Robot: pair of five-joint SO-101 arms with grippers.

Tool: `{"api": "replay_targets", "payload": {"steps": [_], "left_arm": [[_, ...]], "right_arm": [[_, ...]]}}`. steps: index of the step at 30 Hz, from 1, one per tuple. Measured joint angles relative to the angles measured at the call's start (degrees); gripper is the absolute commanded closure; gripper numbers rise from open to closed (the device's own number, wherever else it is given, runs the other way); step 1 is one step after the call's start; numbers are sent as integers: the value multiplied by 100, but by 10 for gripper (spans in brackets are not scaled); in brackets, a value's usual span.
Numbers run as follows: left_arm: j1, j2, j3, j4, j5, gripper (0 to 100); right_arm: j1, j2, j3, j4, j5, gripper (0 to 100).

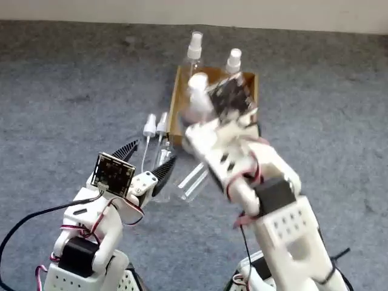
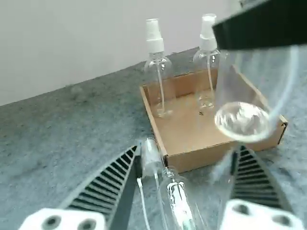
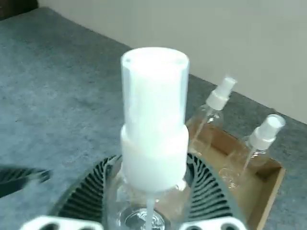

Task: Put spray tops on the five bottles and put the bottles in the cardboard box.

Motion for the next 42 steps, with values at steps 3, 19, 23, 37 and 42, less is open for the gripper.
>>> {"api": "replay_targets", "payload": {"steps": [3,19,23,37,42], "left_arm": [[-255,-9,193,-44,0,954],[-457,0,492,-536,0,991],[-457,0,492,-536,0,991],[-457,0,492,-536,0,990],[-457,0,492,-536,0,990]], "right_arm": [[378,818,0,-888,0,995],[818,3666,0,-3938,0,995],[782,3895,0,-4035,0,995],[290,5108,-62,-5002,0,995],[290,5582,-457,-5029,0,995]]}}
